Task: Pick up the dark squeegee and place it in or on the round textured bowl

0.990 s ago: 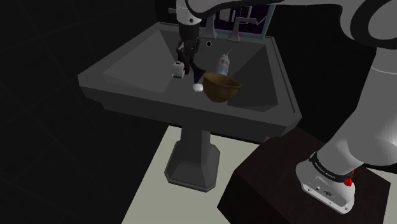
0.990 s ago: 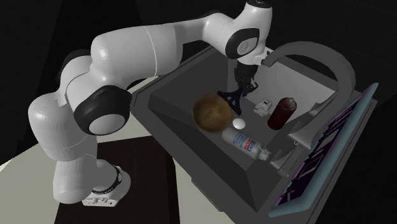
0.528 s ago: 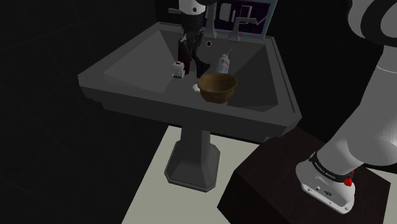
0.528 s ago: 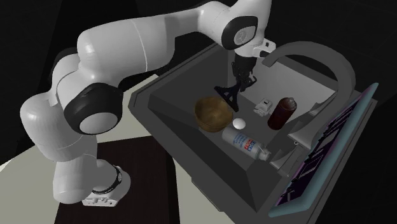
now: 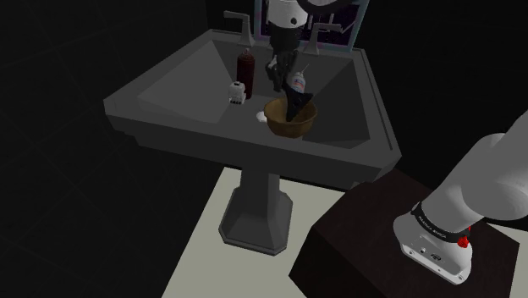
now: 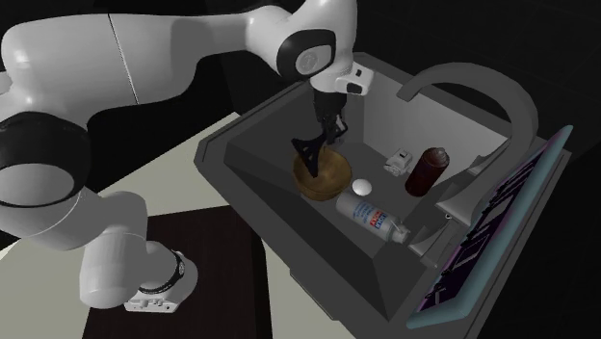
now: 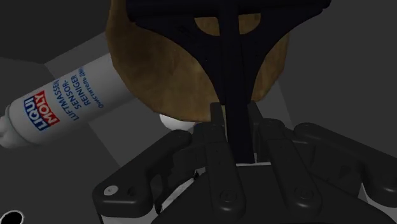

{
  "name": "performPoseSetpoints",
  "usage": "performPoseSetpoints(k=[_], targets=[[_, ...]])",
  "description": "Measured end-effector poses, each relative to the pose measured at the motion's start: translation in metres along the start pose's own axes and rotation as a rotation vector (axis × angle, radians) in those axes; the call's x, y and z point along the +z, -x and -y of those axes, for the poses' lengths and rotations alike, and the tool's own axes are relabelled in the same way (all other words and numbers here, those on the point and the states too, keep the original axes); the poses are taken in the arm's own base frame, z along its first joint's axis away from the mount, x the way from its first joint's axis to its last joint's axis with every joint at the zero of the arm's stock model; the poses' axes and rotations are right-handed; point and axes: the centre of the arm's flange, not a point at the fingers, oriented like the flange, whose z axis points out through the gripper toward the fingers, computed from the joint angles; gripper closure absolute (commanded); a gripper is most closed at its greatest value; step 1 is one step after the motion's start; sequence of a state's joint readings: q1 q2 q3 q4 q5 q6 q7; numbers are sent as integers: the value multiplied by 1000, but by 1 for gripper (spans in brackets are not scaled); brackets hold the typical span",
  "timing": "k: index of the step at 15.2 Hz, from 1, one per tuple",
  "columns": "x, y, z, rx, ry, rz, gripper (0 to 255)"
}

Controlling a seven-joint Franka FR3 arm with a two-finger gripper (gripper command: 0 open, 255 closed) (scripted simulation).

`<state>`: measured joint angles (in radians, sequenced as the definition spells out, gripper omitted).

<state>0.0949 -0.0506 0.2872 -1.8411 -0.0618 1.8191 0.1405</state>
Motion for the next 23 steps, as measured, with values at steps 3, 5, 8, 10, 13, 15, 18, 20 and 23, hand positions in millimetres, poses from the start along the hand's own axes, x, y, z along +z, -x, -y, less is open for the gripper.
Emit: performPoseSetpoints(k=[3, 5, 8, 10, 13, 15, 18, 20, 23], targets=[[-6, 38, 8, 0, 0, 0, 255], [-5, 56, 10, 0, 0, 0, 255], [9, 61, 11, 1, 0, 1, 255], [20, 61, 10, 1, 0, 1, 255], [36, 63, 13, 1, 0, 0, 255], [44, 63, 12, 2, 0, -5, 255], [55, 62, 11, 8, 0, -19, 255], [63, 61, 12, 9, -1, -29, 255], [67, 62, 9, 10, -1, -25, 255]])
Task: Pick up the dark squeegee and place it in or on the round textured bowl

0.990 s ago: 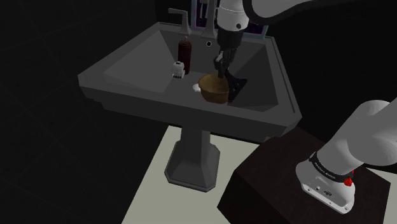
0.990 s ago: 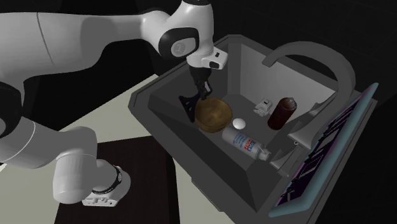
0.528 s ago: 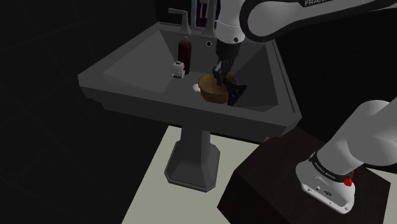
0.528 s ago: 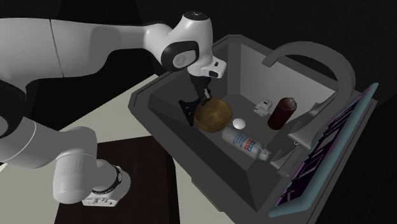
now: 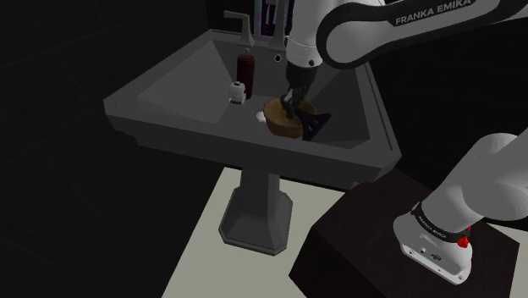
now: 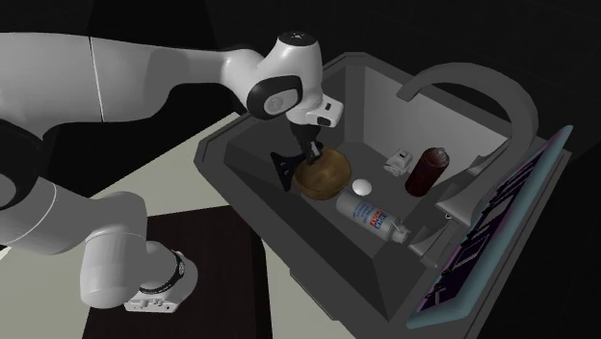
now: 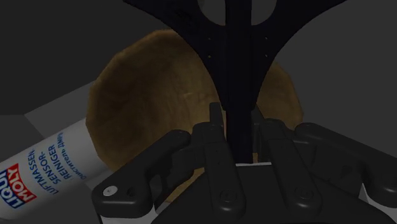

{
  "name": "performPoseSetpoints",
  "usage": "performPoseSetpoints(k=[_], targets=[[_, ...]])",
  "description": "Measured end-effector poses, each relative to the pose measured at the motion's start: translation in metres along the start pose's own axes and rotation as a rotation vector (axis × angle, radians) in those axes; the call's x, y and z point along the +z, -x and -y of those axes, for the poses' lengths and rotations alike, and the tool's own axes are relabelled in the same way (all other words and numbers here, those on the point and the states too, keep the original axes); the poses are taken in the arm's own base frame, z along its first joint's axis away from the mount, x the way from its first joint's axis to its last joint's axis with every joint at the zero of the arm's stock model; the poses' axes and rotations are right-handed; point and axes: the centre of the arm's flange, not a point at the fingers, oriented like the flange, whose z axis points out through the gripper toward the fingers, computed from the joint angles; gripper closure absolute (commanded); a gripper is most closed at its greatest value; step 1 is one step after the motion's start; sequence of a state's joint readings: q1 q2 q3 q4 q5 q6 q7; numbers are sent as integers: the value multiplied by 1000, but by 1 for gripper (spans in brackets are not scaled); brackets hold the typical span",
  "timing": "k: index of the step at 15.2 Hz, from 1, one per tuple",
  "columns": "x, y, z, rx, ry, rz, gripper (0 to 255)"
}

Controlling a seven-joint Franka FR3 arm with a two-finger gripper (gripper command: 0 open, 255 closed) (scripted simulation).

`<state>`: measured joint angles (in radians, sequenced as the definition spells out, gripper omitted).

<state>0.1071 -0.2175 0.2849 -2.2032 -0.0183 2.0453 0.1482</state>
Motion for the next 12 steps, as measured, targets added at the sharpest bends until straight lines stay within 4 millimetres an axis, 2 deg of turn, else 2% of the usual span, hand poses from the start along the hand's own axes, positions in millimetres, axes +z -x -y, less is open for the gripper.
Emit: performPoseSetpoints(k=[2, 3, 9, 12], targets=[[-1, 0, 1, 0, -1, -3, 255], [0, 0, 0, 0, 0, -1, 0], [6, 4, 4, -9, 0, 24, 0], [-21, 2, 6, -9, 0, 24, 0]])
